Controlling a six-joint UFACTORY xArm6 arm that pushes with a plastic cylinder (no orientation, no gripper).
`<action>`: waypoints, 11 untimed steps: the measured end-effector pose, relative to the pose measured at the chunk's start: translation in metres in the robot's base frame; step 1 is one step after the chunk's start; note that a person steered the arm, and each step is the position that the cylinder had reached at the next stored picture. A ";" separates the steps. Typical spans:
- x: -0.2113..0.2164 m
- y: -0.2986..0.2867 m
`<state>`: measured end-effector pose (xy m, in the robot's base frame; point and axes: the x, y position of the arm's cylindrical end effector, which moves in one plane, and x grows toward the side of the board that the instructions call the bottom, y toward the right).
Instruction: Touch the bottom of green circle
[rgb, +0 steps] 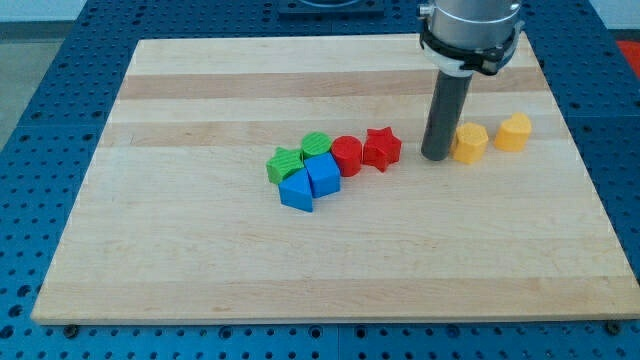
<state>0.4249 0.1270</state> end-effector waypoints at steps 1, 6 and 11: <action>0.000 0.018; 0.034 -0.006; 0.032 -0.155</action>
